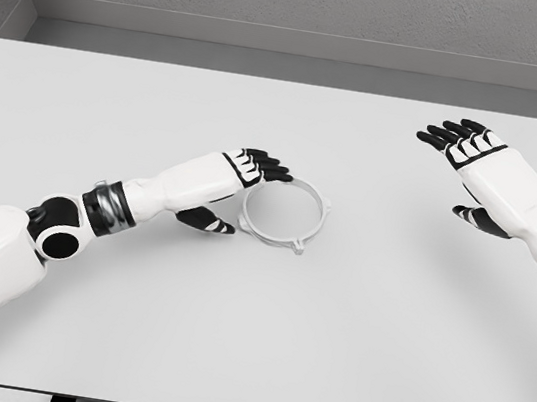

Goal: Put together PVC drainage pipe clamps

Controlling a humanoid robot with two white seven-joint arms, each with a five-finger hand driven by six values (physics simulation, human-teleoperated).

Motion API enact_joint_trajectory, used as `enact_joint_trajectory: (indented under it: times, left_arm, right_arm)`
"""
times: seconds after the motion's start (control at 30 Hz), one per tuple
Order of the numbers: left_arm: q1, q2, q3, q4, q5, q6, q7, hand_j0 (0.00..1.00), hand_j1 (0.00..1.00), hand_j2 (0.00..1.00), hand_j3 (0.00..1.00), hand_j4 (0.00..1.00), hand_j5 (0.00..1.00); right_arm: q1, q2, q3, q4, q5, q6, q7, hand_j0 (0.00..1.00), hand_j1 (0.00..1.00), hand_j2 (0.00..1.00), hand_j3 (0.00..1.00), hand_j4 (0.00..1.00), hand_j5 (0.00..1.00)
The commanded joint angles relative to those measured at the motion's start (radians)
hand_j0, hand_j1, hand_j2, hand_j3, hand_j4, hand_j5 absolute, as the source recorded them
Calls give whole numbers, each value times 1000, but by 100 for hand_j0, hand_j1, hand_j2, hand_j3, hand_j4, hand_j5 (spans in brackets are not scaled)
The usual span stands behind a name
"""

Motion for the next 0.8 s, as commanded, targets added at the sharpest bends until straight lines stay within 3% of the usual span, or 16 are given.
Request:
enact_joint_trajectory:
  times: [0.0, 0.17, 0.2, 0.77]
  left_arm:
    - [0, 0, 1, 2, 7, 0, 1, 100, 100, 100, 100, 100, 100]
    - [0, 0, 1, 2, 7, 0, 1, 100, 100, 100, 100, 100, 100]
    - [-18, -35, 1, 61, 7, 0, 1, 100, 100, 100, 100, 100, 100]
    - [-21, -35, 1, 61, 7, 0, 1, 100, 100, 100, 100, 100, 100]
  right_arm:
    - [0, -1, 0, -1, -7, 2, -1, 100, 100, 100, 100, 100, 100]
    - [0, -1, 0, -1, -7, 2, -1, 100, 100, 100, 100, 100, 100]
    - [0, 1, 1, -1, -7, 2, -1, 100, 100, 100, 100, 100, 100]
    - [0, 1, 1, -1, -7, 2, -1, 100, 100, 100, 100, 100, 100]
